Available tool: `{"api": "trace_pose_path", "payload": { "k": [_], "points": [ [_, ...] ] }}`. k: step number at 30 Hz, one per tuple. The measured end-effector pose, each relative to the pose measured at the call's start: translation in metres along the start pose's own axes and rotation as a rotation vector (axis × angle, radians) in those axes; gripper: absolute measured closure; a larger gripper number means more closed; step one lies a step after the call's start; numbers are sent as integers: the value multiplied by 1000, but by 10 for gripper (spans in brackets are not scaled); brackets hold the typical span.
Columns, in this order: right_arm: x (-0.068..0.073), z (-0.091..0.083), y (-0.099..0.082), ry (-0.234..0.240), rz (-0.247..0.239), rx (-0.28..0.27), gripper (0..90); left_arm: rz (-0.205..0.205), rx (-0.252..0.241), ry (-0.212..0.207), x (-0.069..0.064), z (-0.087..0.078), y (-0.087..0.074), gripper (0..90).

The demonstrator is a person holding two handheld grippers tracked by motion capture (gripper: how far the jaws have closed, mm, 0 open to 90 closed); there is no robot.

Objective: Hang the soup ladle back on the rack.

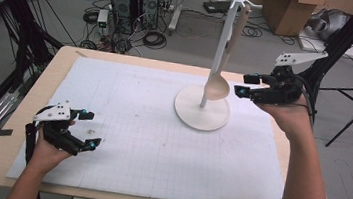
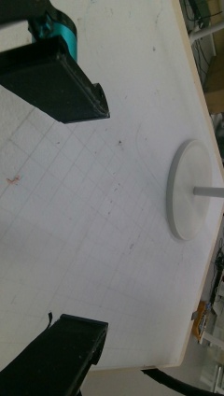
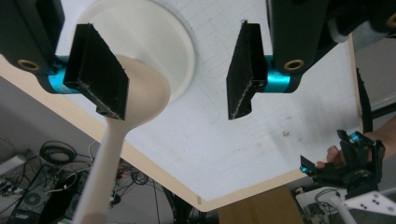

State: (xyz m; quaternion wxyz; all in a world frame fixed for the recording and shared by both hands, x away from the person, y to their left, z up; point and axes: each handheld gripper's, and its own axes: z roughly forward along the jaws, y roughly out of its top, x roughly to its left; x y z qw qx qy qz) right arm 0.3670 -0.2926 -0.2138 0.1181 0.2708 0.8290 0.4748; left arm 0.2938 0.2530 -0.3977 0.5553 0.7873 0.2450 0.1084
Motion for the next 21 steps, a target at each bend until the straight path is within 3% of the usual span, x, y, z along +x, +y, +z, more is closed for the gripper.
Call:
{"api": "trace_pose_path", "payload": {
  "k": [6, 12, 21],
  "points": [
    [7, 6, -15, 3, -6, -4, 317, 0, -4, -1, 0, 0, 0, 17],
    [19, 15, -48, -7, 4, -68, 260, 0, -1, -1, 0, 0, 0, 17],
    [37, 25, -78, -12, 8, -70, 208, -3, 3, -5, 1, 1, -2, 17]
  ]
}}
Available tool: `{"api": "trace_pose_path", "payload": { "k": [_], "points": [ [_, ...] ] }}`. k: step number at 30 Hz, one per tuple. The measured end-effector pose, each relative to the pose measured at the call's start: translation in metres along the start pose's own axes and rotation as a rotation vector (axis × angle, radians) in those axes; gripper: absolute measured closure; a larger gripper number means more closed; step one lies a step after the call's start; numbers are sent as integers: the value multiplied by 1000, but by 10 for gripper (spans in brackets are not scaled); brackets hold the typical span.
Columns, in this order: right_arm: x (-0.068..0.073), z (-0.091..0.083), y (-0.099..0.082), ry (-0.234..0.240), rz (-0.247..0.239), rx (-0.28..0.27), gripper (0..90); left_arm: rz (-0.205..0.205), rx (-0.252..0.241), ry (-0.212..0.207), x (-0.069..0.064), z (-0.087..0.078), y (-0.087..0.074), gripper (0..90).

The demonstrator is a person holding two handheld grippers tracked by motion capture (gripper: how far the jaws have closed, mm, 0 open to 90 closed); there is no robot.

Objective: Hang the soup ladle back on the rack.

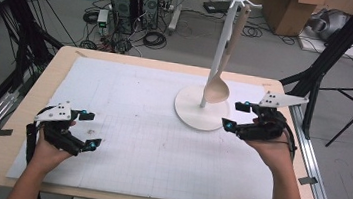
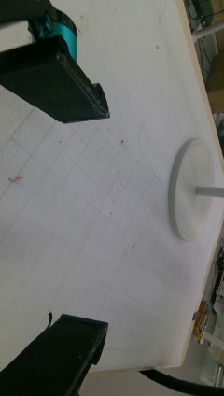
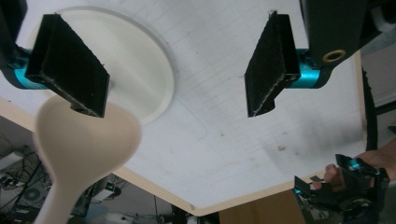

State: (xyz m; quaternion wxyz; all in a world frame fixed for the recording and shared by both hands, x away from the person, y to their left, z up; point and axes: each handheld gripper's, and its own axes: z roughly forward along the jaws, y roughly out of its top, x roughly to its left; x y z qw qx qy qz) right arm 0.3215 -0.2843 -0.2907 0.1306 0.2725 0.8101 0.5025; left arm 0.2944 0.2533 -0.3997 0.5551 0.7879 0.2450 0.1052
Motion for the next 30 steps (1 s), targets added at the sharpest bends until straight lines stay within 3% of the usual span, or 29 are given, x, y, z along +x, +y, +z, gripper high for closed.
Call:
{"api": "trace_pose_path", "payload": {
  "k": [3, 8, 11, 14, 19, 24, 27, 30],
  "points": [
    [5, 0, -8, 9, -3, -14, 205, 1, -1, -1, 1, 0, 0, 17],
    [18, 3, -36, 24, 17, -64, 167, -1, -7, -7, 0, 0, -1, 17],
    [24, 8, -48, 59, 12, -56, 167, 0, -6, -9, -1, 0, -1, 17],
    [27, 10, -56, 56, 6, -43, 155, 3, 0, -11, 0, 2, -2, 17],
    [27, 12, -73, 34, 23, -33, 137, -2, 5, -16, 0, 5, -3, 17],
    [29, 13, -78, 27, 21, -31, 121, -3, 1, -19, 0, 4, -3, 17],
    [28, 16, -80, 1, 5, 14, 112, 2, 14, -21, 0, 7, -3, 17],
    [26, 17, -82, -1, 2, 16, 108, 0, 19, -20, 0, 8, -3, 17]
  ]
}}
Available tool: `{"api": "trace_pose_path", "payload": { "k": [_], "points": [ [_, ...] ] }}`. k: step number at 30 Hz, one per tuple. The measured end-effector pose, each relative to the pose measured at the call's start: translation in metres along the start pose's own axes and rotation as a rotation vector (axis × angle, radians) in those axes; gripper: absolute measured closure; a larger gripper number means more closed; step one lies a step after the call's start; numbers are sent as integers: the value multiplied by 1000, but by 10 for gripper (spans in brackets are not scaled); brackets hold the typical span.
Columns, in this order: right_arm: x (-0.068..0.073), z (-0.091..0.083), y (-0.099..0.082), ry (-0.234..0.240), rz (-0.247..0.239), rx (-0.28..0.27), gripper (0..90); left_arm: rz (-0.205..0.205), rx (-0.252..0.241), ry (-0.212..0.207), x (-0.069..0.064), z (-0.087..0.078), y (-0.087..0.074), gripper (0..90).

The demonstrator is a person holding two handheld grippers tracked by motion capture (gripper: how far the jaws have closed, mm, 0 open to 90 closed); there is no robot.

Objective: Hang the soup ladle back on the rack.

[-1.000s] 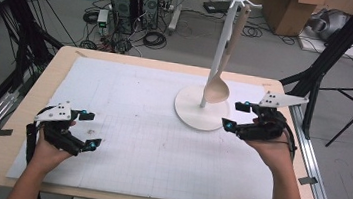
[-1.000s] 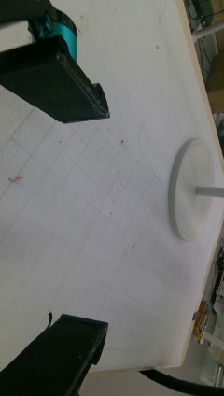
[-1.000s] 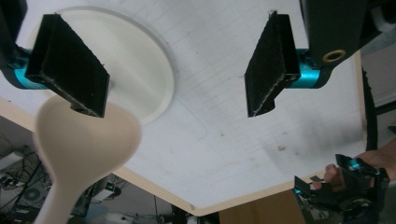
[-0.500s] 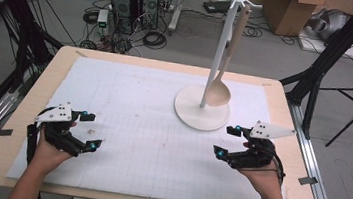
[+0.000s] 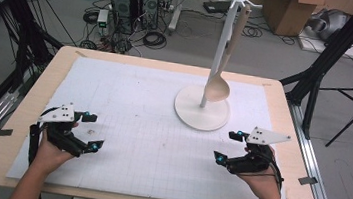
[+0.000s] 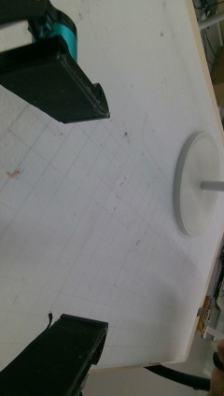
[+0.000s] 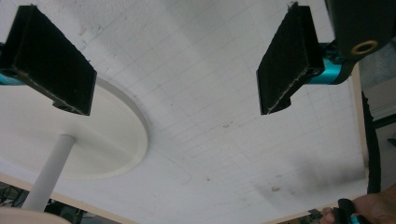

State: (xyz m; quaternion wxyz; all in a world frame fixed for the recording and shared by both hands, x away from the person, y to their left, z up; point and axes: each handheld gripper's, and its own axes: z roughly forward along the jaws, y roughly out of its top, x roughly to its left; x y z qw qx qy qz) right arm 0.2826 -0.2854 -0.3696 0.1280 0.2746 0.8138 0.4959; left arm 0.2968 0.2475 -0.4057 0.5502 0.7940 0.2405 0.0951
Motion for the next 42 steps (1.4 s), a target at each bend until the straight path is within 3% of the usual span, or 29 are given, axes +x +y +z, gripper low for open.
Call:
{"api": "trace_pose_path", "payload": {
  "k": [9, 20, 42],
  "points": [
    [-5, -2, -9, 7, 44, -16, 21, 0, -16, 2, 1, -3, 1, 17],
    [-11, -2, -12, 0, 71, -31, 1, -3, -7, -3, 1, 1, 0, 17],
    [-11, 2, -12, 4, 95, -21, 2, 0, -33, -9, 1, -4, 2, 17]
  ]
}}
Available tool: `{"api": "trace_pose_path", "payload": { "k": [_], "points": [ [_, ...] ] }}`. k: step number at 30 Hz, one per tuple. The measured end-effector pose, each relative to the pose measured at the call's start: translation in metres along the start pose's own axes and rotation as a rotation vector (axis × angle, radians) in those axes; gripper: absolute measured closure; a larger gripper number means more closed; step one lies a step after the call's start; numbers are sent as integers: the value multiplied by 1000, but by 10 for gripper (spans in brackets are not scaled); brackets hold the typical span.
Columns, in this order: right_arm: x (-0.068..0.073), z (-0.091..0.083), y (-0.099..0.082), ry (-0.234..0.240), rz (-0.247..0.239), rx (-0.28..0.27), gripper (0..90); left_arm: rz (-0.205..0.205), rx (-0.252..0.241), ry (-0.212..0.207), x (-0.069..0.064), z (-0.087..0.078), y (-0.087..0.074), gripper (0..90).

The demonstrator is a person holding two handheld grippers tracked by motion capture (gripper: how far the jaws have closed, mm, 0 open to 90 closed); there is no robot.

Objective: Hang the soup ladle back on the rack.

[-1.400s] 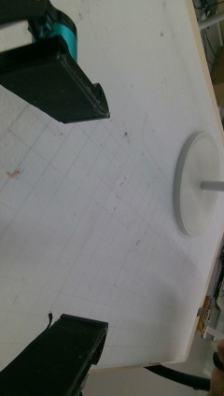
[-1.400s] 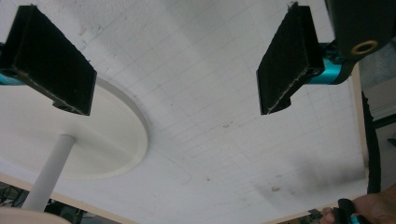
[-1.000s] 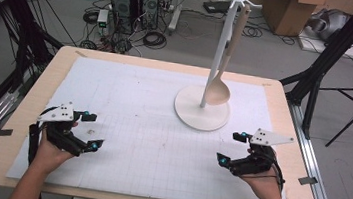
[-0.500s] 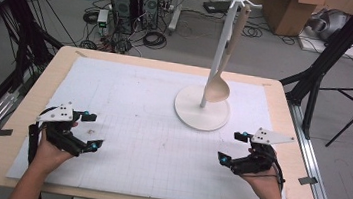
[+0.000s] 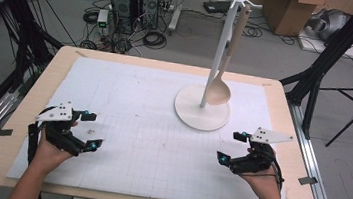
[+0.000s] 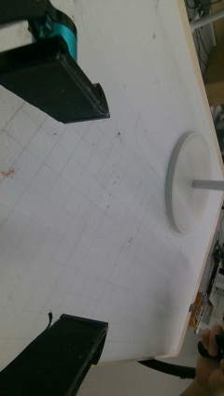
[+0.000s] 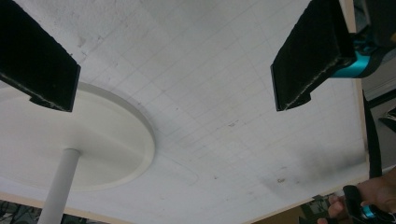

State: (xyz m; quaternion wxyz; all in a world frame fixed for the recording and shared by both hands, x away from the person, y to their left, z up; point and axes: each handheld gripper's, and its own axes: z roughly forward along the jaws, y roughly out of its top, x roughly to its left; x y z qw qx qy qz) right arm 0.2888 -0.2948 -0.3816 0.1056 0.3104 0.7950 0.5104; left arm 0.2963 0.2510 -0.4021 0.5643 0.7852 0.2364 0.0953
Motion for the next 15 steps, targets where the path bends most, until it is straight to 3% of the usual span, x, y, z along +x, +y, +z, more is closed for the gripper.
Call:
{"api": "trace_pose_path", "payload": {
  "k": [15],
  "points": [
    [-2, -2, 0, -18, -6, -11, 2, -5, -7, 1, 0, -1, 0, 17]
  ]
}}
